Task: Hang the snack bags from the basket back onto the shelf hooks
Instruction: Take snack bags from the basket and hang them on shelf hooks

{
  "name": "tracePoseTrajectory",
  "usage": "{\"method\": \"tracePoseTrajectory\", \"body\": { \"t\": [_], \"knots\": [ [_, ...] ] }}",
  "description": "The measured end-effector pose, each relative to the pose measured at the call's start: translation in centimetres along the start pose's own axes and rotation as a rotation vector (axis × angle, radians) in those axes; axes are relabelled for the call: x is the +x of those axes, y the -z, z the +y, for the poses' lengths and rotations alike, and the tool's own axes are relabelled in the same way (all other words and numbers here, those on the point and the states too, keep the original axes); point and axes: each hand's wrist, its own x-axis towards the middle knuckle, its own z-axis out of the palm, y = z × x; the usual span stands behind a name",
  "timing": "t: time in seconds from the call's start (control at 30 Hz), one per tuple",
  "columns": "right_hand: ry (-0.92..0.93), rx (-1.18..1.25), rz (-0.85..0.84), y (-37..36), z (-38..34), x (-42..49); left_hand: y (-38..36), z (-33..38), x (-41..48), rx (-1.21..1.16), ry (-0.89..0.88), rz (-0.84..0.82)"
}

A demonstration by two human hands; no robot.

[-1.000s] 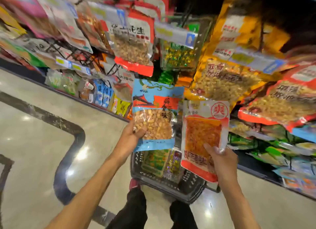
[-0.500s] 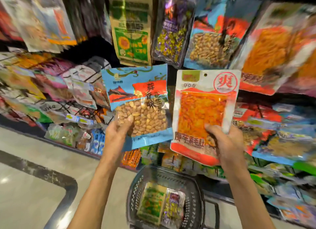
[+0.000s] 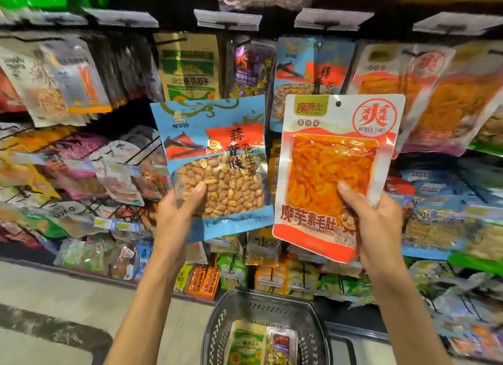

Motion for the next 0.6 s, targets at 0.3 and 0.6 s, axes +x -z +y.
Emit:
{"method": "tracePoseTrajectory", "body": {
  "t": [0.3,0.6],
  "knots": [
    [0.046,-0.016,0.083,3.0,-2.2,-0.1,-4.8,2.0,1.5,-0.014,-0.06,-0.121],
    [0.082,-0.016,0.201,7.7,-5.1,1.8,-13.4,4.5,6.0,-0.012,-0.109,-0.266]
  ]
}}
